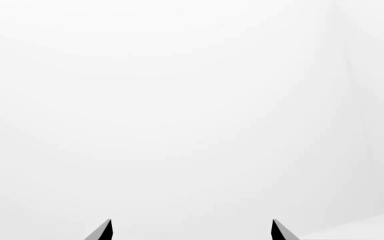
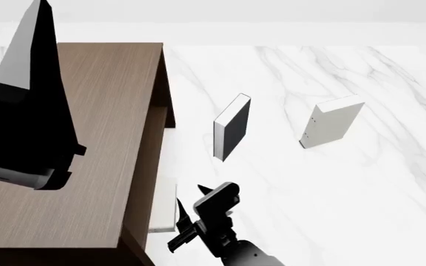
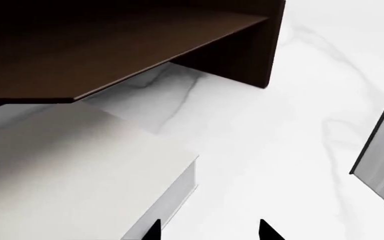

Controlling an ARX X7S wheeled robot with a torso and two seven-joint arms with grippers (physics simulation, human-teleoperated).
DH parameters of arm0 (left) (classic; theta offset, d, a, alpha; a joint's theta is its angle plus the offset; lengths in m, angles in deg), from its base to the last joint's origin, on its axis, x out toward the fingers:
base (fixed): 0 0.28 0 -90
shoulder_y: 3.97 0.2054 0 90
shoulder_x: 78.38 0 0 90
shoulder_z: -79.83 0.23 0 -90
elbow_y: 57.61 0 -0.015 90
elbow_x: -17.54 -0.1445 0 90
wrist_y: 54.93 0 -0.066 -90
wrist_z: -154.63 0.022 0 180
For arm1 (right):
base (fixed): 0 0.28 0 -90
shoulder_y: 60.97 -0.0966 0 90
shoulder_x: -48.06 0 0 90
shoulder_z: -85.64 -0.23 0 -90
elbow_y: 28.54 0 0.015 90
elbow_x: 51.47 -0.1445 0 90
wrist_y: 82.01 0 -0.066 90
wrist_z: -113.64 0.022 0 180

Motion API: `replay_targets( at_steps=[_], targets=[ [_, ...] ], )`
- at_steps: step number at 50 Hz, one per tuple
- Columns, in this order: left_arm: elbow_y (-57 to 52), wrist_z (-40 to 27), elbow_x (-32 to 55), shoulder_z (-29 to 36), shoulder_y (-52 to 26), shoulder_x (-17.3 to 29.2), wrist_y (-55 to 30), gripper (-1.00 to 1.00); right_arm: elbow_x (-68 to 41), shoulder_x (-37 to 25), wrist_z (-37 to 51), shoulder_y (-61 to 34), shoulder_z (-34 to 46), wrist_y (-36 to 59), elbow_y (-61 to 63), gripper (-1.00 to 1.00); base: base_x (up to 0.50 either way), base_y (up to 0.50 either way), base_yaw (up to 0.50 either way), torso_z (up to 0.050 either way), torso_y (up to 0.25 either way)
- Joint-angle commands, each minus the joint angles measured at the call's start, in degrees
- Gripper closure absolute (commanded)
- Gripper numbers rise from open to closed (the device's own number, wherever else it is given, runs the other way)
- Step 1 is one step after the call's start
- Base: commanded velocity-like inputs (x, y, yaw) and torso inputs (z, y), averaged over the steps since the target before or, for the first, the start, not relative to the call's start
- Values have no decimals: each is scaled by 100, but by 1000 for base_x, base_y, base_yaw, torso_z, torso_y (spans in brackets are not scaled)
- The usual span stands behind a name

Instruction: Pick up the book on the right and place it under the cabinet shelf.

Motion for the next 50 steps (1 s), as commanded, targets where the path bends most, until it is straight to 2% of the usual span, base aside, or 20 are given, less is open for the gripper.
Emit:
replay_targets(
  at_steps=[1,18,36,50],
  targets=[
    [-6,-5,25,-29,17,17,-3,-100,-484,336,-333,53,1010,266,-591,-100,0,4,8,-11,0],
    [9,-41,58,12,-50,88,42,-100,-1134,340,-135,-127,1936,109,-472,-100,1,1,3,-2,-5],
    [19,-66,71,80,-121,103,83,-100,-1144,340,-131,-137,2075,183,-269,-100,0,0,0,-1,-5],
    [17,-25,26,32,-62,53,12,-100,-1204,338,-445,-78,2052,151,-204,-100,0,0,0,-1,-4]
  ],
)
